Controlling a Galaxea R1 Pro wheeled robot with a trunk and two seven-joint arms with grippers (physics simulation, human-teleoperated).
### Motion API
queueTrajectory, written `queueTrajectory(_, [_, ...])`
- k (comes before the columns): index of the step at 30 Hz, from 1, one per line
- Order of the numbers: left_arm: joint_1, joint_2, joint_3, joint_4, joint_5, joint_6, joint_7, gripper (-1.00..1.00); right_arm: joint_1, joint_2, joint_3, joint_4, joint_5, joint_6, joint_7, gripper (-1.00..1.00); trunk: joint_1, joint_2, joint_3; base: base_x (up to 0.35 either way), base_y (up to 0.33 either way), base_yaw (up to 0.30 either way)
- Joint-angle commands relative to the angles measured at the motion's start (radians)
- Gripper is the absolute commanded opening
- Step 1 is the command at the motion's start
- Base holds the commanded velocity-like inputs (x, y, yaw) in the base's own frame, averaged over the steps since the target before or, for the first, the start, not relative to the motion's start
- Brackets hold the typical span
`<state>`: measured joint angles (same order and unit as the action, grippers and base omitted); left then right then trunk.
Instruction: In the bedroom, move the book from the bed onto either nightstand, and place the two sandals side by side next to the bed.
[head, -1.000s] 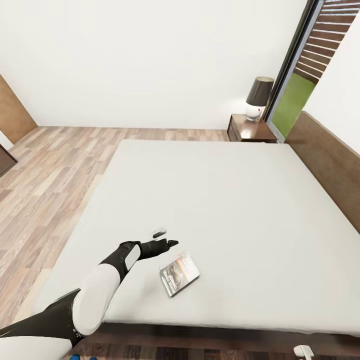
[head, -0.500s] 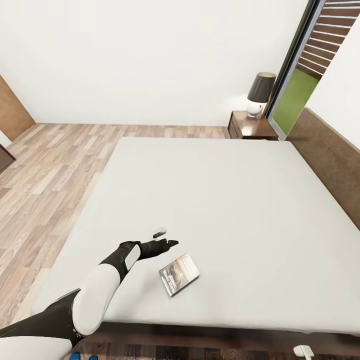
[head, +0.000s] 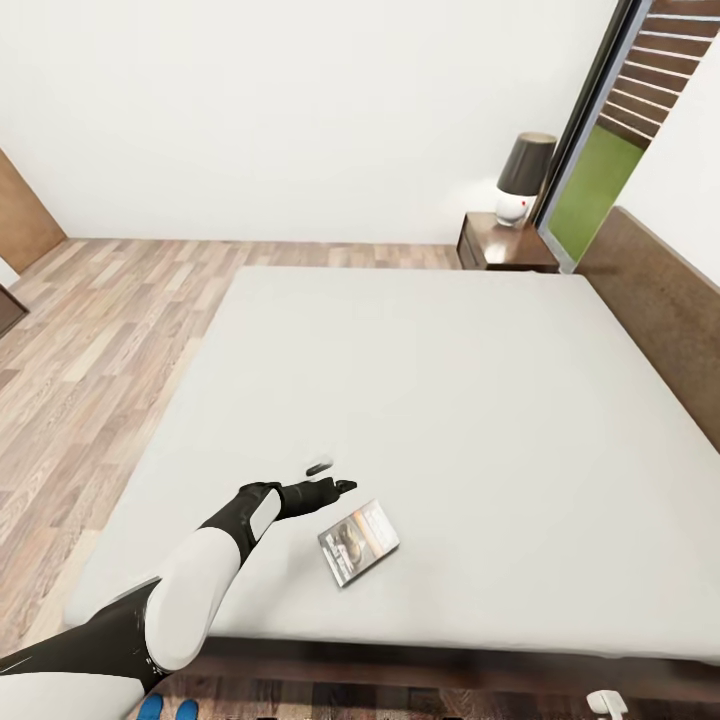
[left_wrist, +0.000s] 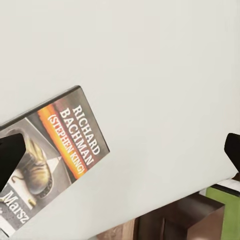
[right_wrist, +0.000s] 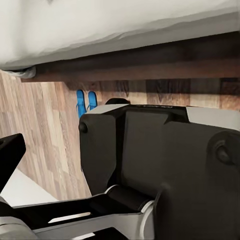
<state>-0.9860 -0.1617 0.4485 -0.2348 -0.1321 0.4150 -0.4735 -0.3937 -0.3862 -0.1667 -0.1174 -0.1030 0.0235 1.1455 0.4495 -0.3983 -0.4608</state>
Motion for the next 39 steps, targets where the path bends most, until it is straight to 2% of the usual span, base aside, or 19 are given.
queueTrajectory(1, [0.000, -0.001, 0.009, -0.002, -0.010, 0.007, -0.005, 1.00, -0.001, 0.000, 0.002, 0.001, -0.006, 0.003, 0.003, 1.00, 0.000, -0.002, -0.003, 0.000, 0.000, 0.000])
queueTrajectory(39, [0.000, -0.001, 0.009, -0.003, -0.009, 0.006, -0.008, 1.00, -0.001, 0.000, 0.002, 0.001, -0.006, 0.003, 0.002, 1.00, 0.000, -0.002, -0.062, 0.000, 0.000, 0.000])
